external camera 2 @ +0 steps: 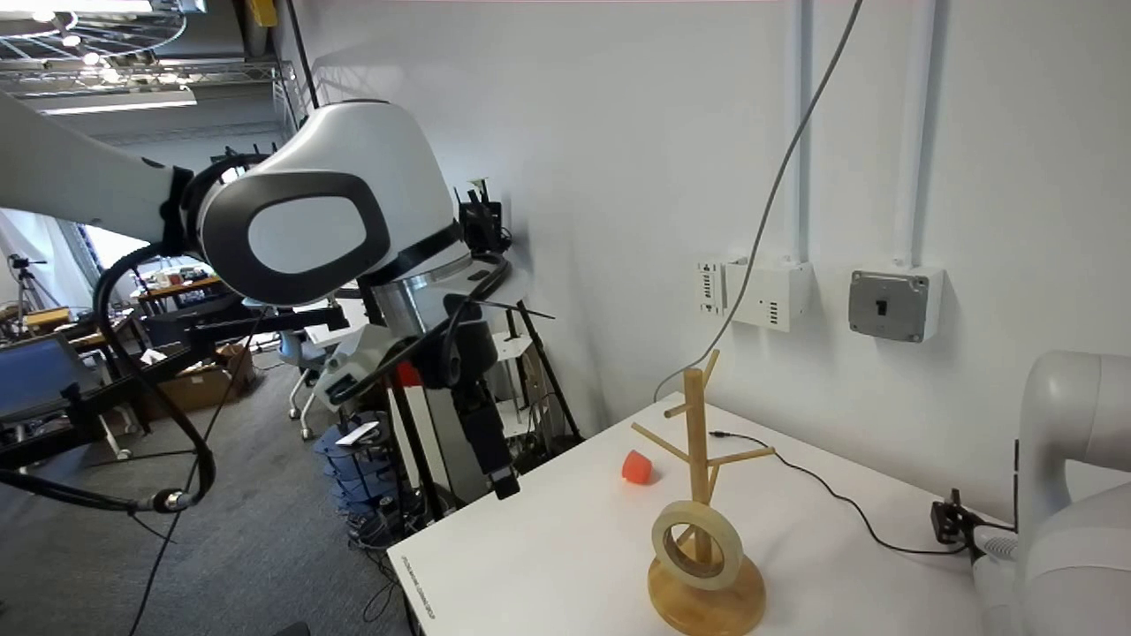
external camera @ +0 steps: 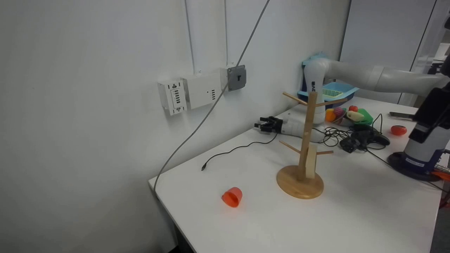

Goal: Remove the tape from wooden hanger

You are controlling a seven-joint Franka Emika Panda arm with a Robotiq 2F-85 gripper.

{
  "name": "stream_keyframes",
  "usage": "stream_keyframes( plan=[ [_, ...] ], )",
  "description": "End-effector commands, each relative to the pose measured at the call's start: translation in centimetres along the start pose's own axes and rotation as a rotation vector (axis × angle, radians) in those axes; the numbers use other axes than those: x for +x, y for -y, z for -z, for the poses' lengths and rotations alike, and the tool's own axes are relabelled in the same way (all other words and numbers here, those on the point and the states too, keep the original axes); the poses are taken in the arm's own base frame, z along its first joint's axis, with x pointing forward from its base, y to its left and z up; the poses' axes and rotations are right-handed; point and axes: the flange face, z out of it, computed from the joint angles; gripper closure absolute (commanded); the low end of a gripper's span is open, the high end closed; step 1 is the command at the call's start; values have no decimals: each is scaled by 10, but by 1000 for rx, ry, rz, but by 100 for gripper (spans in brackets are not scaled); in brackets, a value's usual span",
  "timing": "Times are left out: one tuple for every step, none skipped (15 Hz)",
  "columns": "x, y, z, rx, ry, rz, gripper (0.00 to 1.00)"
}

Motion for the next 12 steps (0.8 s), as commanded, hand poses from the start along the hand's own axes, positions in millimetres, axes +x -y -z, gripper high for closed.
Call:
stream_keyframes(
  plan=[
    [1, 0, -1, 4, -14, 8, 0],
    [1, 0, -2, 4, -15, 10, 0],
    [1, 0, -2, 4, -15, 11, 0],
    [1, 0, -2, 4, -15, 11, 0],
    [1, 0, -2, 4, -15, 11, 0],
    [1, 0, -2, 4, -15, 11, 0],
    [1, 0, -5, -1, -20, 9, 0],
    [2, 0, -5, -5, -27, 3, 0],
    [2, 0, -5, -6, -33, -7, 0],
    [2, 0, -5, -8, -44, -14, 0],
    [3, 0, -4, -10, -56, -21, 0],
    [3, 0, -4, -10, -64, -26, 0]
  ],
)
